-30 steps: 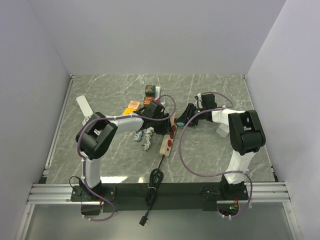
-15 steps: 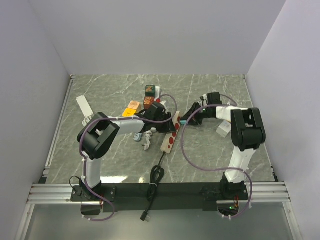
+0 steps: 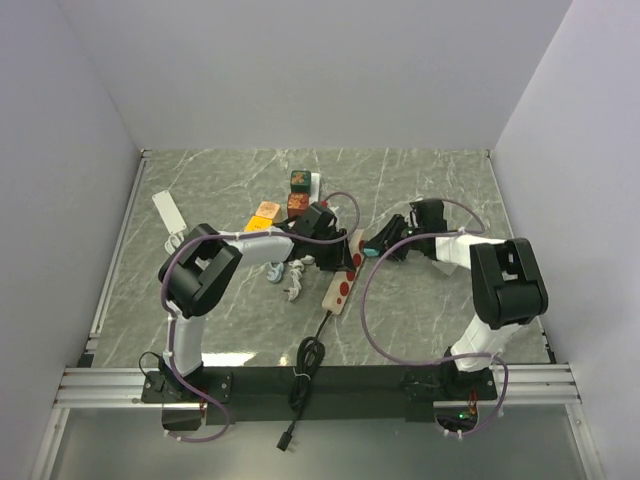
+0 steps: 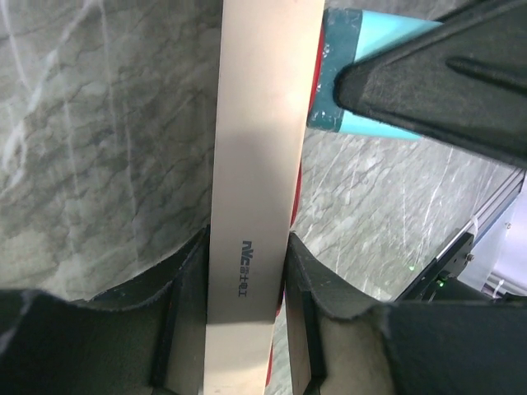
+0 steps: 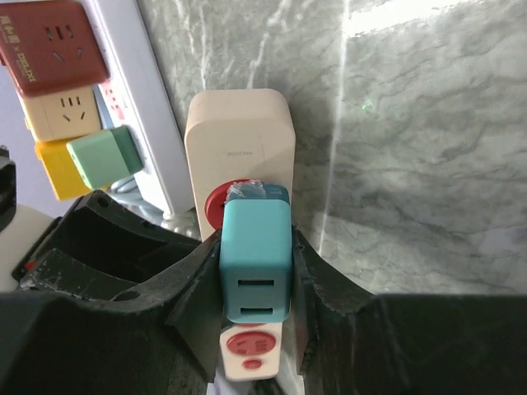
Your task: Pull the plug off the socket
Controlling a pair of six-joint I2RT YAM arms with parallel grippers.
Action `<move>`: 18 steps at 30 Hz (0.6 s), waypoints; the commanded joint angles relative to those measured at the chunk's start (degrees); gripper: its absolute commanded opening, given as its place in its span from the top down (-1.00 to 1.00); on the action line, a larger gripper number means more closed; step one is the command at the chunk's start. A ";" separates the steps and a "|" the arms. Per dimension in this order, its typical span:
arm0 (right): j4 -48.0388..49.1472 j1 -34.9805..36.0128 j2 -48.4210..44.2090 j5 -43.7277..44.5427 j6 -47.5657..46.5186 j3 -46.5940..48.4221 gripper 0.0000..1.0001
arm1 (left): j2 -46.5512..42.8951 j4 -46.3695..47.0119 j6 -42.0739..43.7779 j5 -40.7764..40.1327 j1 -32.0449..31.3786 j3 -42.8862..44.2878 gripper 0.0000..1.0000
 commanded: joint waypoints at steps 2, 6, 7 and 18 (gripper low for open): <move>-5.85 -5.38 1.50 -8.75 -3.78 7.97 1.00 | 2.37 -4.69 1.08 -8.81 0.62 -4.46 0.99; -9.65 -9.77 6.24 -13.40 -5.98 14.30 1.00 | 1.49 -3.72 0.82 -9.16 0.54 -8.06 0.99; -10.18 -10.83 7.04 -14.72 -5.98 15.79 1.00 | 1.49 -3.54 0.82 -9.25 0.62 -8.42 0.99; -3.25 -0.22 -7.60 -4.72 -3.18 0.36 1.00 | 3.33 -5.73 0.64 -10.39 0.89 -2.82 0.99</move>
